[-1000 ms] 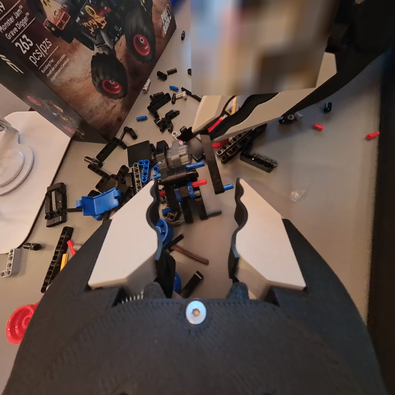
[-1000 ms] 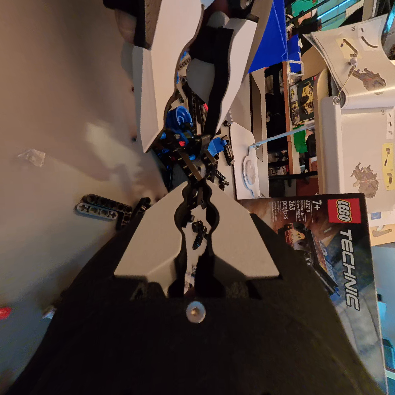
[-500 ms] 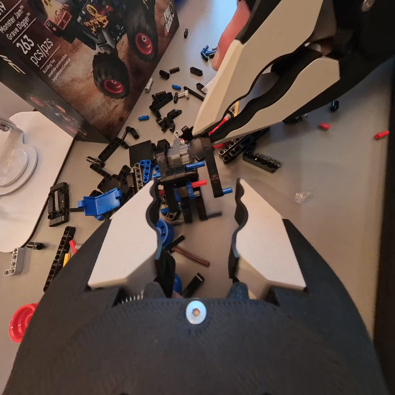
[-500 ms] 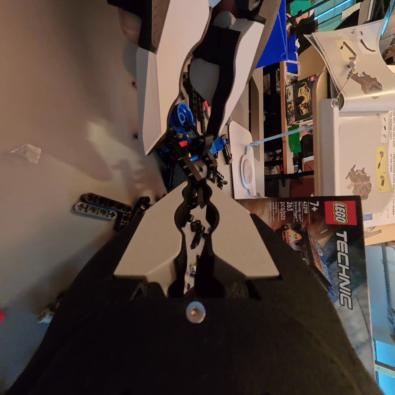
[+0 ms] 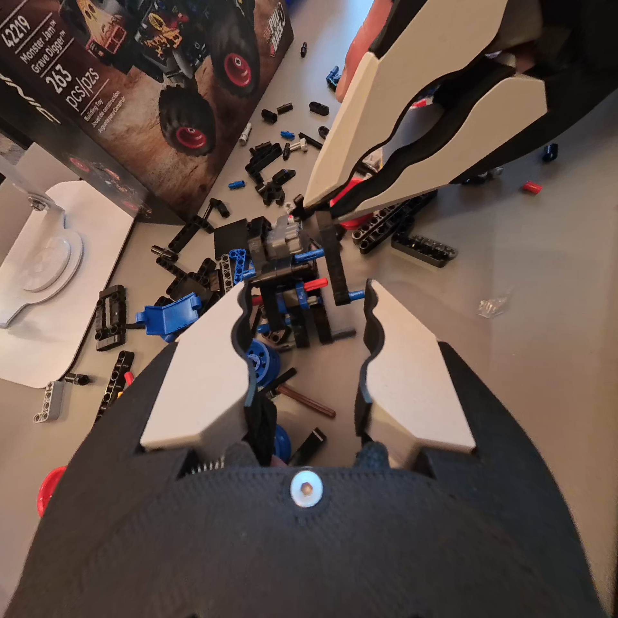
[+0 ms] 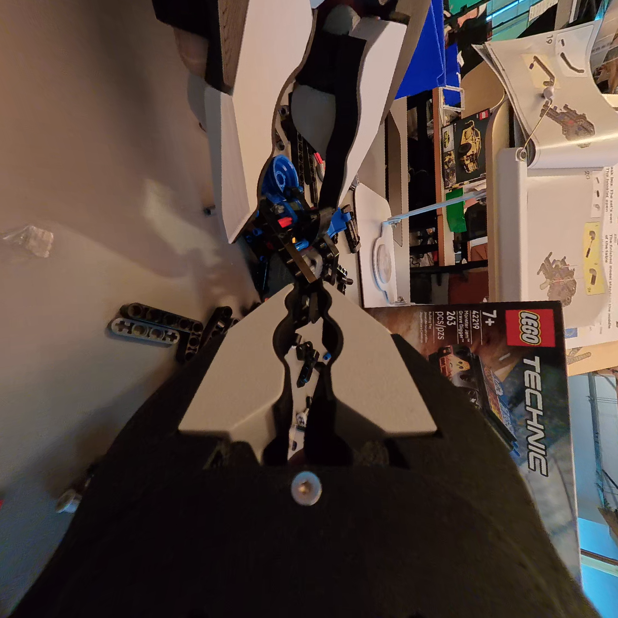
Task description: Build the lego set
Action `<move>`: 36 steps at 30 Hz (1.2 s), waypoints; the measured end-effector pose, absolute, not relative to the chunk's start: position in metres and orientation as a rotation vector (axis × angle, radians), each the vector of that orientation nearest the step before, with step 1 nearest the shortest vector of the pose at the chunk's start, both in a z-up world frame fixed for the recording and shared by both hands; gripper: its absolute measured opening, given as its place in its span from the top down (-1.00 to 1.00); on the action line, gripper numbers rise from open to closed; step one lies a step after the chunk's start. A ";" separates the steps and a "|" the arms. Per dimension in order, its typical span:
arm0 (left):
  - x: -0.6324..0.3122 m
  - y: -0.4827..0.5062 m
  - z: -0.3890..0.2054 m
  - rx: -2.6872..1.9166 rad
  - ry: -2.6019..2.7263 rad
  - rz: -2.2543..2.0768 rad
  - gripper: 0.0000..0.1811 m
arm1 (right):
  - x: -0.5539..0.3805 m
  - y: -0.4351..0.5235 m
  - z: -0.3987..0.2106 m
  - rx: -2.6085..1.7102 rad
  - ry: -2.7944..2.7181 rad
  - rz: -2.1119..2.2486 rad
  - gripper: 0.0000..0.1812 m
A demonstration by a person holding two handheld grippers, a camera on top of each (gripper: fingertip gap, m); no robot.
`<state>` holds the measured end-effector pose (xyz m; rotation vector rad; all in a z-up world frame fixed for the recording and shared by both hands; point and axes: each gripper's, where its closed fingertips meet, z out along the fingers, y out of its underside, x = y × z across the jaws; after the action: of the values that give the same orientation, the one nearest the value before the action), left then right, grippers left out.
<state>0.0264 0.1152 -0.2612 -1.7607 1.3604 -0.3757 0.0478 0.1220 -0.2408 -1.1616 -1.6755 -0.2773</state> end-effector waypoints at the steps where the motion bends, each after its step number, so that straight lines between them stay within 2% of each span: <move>1: 0.026 0.115 -0.261 -1.759 1.358 -0.375 0.28 | 0.048 0.122 -0.241 -1.163 -1.674 -0.276 0.92; 6: 0.027 0.113 -0.263 -1.757 1.376 -0.359 0.20 | 0.048 0.122 -0.241 -1.162 -1.671 -0.282 0.92; 13: 0.028 0.113 -0.262 -1.758 1.364 -0.365 0.21 | 0.046 0.120 -0.242 -1.166 -1.668 -0.288 0.92; 18: 0.026 0.115 -0.261 -1.757 1.352 -0.367 0.28 | 0.047 0.120 -0.243 -1.170 -1.665 -0.287 0.92; 30: 0.028 0.115 -0.261 -1.764 1.342 -0.384 0.27 | 0.050 0.122 -0.245 -1.186 -1.668 -0.298 0.91; 36: 0.027 0.119 -0.260 -1.764 1.334 -0.380 0.33 | 0.050 0.124 -0.246 -1.199 -1.666 -0.283 0.91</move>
<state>0.0271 0.1193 -0.2603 -1.7640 1.3342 -0.3798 0.0503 0.1242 -0.2459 -1.1992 -1.6657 -0.2827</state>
